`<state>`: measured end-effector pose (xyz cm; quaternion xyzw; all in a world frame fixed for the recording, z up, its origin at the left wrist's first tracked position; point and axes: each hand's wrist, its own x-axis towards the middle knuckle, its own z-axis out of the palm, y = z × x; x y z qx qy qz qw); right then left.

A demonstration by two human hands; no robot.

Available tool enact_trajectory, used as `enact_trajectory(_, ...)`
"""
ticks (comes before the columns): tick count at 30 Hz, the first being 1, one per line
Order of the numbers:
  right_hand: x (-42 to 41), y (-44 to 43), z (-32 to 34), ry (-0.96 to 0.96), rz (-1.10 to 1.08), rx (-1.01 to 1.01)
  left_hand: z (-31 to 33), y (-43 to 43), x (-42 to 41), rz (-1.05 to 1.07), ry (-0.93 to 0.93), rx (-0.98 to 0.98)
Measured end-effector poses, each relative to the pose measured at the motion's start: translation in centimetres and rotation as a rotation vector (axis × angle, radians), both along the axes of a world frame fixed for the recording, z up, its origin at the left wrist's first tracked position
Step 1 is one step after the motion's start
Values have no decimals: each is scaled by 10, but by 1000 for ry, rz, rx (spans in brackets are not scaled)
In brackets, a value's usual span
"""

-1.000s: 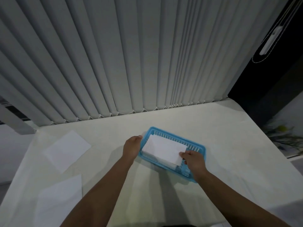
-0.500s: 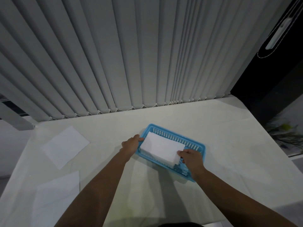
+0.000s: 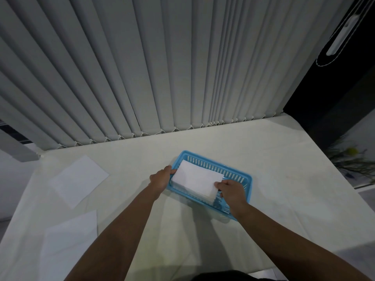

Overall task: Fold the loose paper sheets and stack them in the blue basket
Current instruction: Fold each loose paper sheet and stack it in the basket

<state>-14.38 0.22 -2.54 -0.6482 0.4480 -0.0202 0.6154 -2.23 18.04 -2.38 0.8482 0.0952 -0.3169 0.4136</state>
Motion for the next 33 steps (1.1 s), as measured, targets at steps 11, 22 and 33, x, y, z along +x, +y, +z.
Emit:
enact_trajectory(11,-12,-5,0,11,29,-54,9,1,-4,-20,-31,12)
enact_trajectory(22,-12,-11,-8,-22,33,-116,15,-2,-8,-41,-19,40)
enact_trajectory(33,-23,2,-33,257,912,-1044,-22,4,-1,21,-79,94)
